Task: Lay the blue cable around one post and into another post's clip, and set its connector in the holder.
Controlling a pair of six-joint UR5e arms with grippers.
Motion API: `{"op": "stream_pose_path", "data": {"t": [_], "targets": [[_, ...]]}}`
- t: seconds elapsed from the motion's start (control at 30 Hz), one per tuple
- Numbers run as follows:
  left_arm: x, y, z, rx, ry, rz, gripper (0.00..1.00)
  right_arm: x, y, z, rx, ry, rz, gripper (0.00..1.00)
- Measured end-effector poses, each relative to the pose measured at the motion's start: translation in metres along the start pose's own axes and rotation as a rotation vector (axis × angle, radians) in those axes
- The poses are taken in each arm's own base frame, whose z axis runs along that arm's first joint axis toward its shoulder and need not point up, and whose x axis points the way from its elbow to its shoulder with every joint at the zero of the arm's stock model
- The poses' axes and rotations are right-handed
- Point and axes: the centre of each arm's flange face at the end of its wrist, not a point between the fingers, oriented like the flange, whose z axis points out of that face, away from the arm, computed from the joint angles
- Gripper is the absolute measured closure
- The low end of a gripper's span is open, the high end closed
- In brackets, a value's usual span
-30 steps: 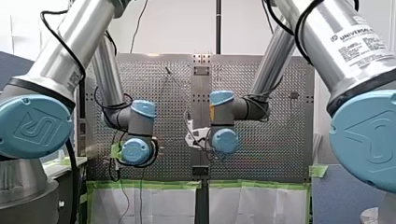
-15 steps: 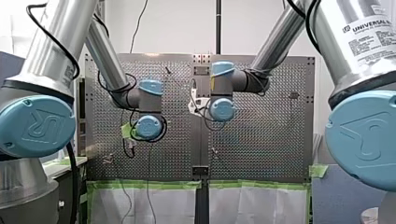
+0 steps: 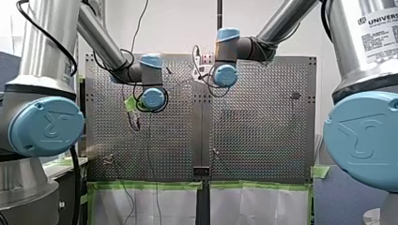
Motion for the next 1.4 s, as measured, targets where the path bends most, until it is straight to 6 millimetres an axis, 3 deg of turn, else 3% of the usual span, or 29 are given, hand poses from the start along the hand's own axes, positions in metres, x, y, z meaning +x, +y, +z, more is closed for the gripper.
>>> {"op": "stream_pose_path", "data": {"t": [0.37,0.57,0.77,0.83,1.23,1.4], "targets": [[-0.082,-0.007,0.048,-0.004,-0.106,-0.075,0.00,0.102,-0.002,0.010,0.014,0.101,0.026,1.00],[-0.131,-0.014,0.058,-0.023,-0.171,-0.092,0.00,0.124,-0.005,0.018,0.027,0.103,0.023,1.00],[-0.176,-0.026,0.061,-0.011,-0.217,-0.094,0.00,0.118,-0.010,0.032,0.039,0.062,0.000,1.00],[-0.182,-0.029,0.064,-0.005,-0.215,-0.085,0.00,0.114,-0.011,0.037,0.040,0.048,-0.006,1.00],[-0.181,-0.031,0.105,-0.031,-0.149,-0.016,0.00,0.079,-0.014,0.076,0.035,-0.072,-0.045,1.00],[-0.184,-0.022,0.129,-0.044,-0.126,0.011,0.00,0.082,-0.008,0.089,0.035,-0.095,-0.049,1.00]]}}
